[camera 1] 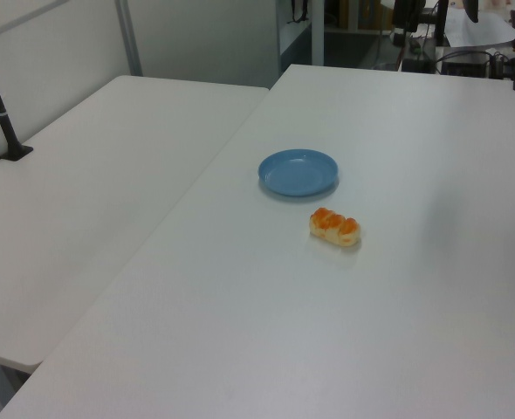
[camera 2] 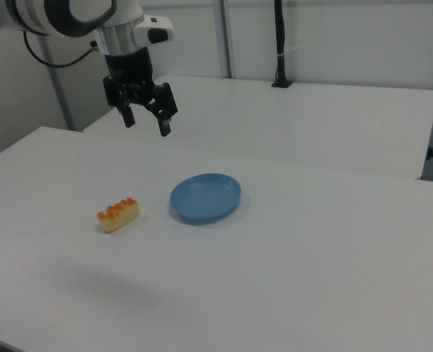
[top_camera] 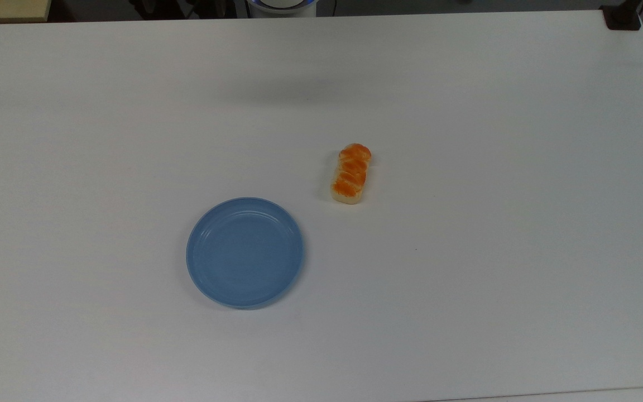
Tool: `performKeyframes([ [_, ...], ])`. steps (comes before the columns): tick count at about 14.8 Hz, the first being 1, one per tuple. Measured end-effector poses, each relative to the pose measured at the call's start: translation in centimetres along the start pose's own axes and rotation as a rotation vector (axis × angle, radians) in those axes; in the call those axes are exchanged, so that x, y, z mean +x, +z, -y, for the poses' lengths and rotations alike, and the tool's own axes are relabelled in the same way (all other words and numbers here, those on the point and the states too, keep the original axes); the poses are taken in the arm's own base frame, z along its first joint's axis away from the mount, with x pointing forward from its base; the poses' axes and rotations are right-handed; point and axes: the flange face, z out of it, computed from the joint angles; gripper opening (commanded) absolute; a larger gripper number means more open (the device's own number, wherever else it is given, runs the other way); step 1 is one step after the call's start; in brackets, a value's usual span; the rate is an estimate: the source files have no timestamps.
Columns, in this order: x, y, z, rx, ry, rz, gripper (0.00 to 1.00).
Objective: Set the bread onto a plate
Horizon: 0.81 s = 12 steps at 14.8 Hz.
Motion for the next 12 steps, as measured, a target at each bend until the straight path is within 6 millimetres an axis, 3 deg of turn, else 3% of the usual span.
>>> performKeyframes([
  [5, 0.0, 0.2, 0.4, 0.001, -0.008, 0.005, 1.00],
  [12, 0.0, 2.8, 2.5, 0.009, -0.043, 0.049, 1.00],
])
